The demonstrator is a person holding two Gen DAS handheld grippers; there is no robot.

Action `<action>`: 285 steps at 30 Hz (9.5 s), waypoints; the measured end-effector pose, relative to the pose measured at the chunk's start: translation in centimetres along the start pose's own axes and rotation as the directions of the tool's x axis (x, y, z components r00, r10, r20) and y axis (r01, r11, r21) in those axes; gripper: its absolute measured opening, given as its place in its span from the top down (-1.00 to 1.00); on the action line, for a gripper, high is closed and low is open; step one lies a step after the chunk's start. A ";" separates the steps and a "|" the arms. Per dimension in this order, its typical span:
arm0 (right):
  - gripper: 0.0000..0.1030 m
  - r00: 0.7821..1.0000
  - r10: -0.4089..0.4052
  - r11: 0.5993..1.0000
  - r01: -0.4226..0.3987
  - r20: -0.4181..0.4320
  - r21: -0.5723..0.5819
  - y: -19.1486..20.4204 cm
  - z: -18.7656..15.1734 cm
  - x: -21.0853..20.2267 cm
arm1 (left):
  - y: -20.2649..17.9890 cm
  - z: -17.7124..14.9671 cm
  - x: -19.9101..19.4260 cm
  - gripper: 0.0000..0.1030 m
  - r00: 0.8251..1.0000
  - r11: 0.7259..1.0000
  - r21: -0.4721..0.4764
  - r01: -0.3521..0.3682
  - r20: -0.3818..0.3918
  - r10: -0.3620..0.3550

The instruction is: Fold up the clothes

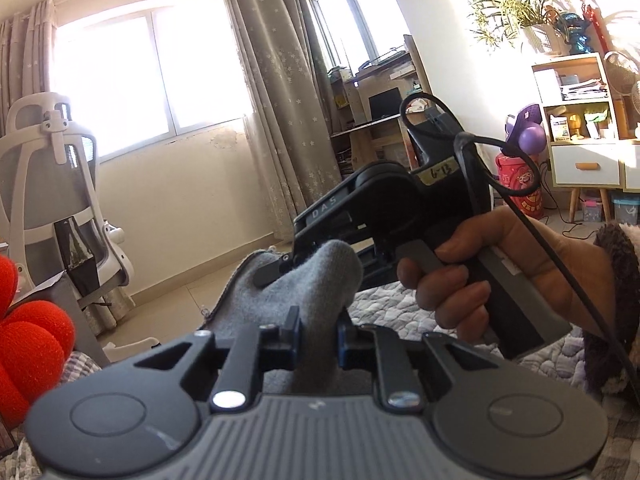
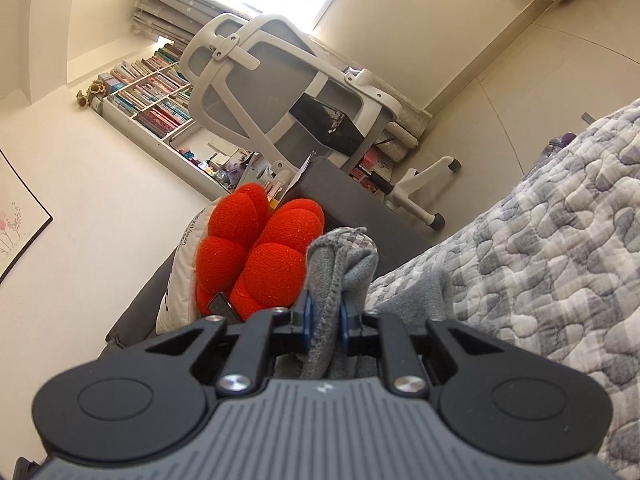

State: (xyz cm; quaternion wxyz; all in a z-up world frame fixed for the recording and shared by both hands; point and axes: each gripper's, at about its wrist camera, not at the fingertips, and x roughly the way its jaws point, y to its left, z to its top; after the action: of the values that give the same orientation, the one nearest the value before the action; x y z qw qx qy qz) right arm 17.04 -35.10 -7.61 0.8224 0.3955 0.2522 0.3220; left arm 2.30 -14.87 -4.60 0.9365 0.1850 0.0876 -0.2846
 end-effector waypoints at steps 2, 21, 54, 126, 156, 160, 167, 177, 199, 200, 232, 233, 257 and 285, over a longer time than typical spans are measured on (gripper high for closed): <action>0.67 1.000 -0.005 1.000 0.005 -0.002 0.010 -0.4 0.2 -0.3 | -0.4 0.0 0.5 0.68 1.000 1.000 0.012 0.011 -0.015 -0.011; 0.67 0.984 -0.174 0.985 0.173 -0.033 -0.020 -2.5 -0.7 -1.5 | -2.8 -1.5 2.5 0.63 0.992 0.992 0.081 0.100 -0.091 -0.093; 0.22 0.893 -0.323 0.766 0.441 0.314 -0.468 9.3 -8.7 -4.4 | 4.5 -2.1 -2.5 0.11 0.998 0.968 -0.246 0.056 0.029 -0.050; -0.14 0.918 -0.360 0.930 0.367 -0.164 0.016 1.7 -3.0 -2.6 | 15.0 -8.2 5.9 -0.53 0.888 0.392 -0.919 0.039 -0.148 -0.436; 0.78 0.911 -0.405 0.884 0.368 -0.078 -0.287 5.6 -9.5 -5.8 | 11.2 -6.5 5.8 -0.21 0.831 0.560 -0.827 0.047 -0.278 -0.481; 0.81 0.888 -0.453 0.853 0.407 -0.076 -0.327 5.5 -9.5 -5.9 | 11.4 -6.6 5.8 -0.21 0.831 0.582 -0.811 0.061 -0.282 -0.480; 0.66 0.884 -0.463 0.838 0.412 -0.067 -0.359 5.3 -10.2 -5.9 | 11.8 -6.8 5.3 -0.23 0.842 0.601 -0.796 0.068 -0.278 -0.463; -0.12 0.924 -0.381 0.885 0.357 -0.024 -0.298 5.8 -7.7 -8.2 | 13.5 -7.5 5.4 -0.42 0.867 0.542 -0.839 0.050 -0.233 -0.440; -0.34 0.946 -0.304 0.952 0.301 -0.110 -0.051 1.9 -4.3 -4.1 | 14.1 -8.0 7.4 -0.59 0.874 0.494 -0.867 0.060 -0.194 -0.446; -0.34 0.945 -0.306 0.952 0.302 -0.112 -0.051 1.8 -4.3 -3.7 | 14.1 -8.0 7.5 -0.58 0.875 0.491 -0.869 0.064 -0.187 -0.446; 0.25 0.959 -0.266 0.956 0.250 -0.096 -0.151 9.7 -7.0 3.0 | 17.8 -7.2 0.1 0.38 0.960 0.549 -0.835 0.042 -0.117 -0.252; 0.25 0.960 -0.259 0.958 0.241 -0.104 -0.154 10.2 -7.2 3.4 | 18.4 -7.1 -0.7 0.38 0.963 0.551 -0.833 0.038 -0.117 -0.243; 0.25 0.949 -0.132 0.979 0.080 -0.285 -0.189 25.8 -19.3 17.2 | 33.0 -11.6 -20.7 0.40 0.971 0.559 -0.818 -0.135 -0.222 -0.090; 0.25 0.919 -0.171 0.981 0.127 -0.355 -0.144 32.3 -39.9 29.8 | 44.0 -25.3 -33.8 0.40 0.894 0.558 -0.741 -0.375 -0.449 0.004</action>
State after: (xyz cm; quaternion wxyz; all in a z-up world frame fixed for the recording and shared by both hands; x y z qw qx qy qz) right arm -0.50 21.55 -8.44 0.8050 0.2590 0.4106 0.3409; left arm -2.11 45.90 -5.63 0.9027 -0.2018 0.3745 -0.0637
